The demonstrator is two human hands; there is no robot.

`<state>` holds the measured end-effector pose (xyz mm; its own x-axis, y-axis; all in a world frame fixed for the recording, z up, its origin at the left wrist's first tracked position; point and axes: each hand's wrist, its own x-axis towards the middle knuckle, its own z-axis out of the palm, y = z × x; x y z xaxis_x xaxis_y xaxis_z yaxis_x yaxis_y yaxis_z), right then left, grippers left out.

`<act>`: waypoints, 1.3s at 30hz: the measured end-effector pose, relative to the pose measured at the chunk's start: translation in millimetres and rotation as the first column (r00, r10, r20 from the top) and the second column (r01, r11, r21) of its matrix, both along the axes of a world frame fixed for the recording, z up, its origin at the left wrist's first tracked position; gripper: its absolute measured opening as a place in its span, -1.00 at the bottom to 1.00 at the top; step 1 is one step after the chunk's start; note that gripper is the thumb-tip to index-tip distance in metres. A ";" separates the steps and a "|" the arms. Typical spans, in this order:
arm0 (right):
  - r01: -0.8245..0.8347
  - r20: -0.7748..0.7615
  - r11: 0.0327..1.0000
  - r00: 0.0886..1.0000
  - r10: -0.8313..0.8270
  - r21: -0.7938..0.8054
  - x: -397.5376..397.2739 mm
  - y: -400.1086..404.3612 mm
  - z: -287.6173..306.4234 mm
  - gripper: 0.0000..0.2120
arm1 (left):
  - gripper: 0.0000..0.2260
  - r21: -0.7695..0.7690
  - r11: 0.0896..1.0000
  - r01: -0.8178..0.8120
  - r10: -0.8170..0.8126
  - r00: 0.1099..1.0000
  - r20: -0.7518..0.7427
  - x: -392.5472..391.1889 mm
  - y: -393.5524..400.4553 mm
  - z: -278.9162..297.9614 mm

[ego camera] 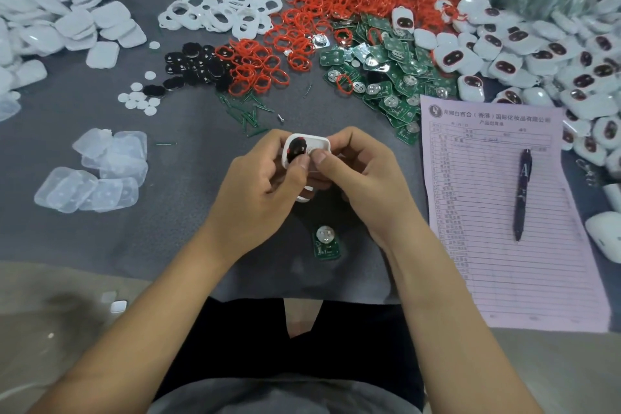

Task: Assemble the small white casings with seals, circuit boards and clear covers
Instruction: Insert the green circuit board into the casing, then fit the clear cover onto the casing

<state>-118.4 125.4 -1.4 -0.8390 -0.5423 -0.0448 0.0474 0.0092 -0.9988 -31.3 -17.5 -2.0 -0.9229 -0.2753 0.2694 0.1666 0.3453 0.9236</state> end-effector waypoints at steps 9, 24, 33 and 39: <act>0.061 -0.023 0.998 0.998 -0.060 0.025 4.2 -3.0 1.5 -0.95 | -0.93 0.051 0.998 -0.025 0.026 0.999 -0.030 -0.3 1.7 2.0; 0.291 -0.394 0.952 0.889 -0.234 0.091 15.4 1.2 -9.1 -0.88 | -0.86 0.544 0.815 -0.200 0.202 0.978 0.057 -5.9 -14.7 0.1; 0.156 -0.517 0.909 0.853 0.074 0.387 30.3 21.2 10.4 -0.93 | -0.85 0.533 0.826 -0.181 0.175 0.983 0.063 -6.2 -13.9 -3.8; -0.019 -0.420 0.785 0.837 0.351 0.620 46.4 61.1 14.2 -0.73 | -0.85 0.466 0.878 -0.109 0.079 0.993 0.084 -6.0 -10.1 -2.9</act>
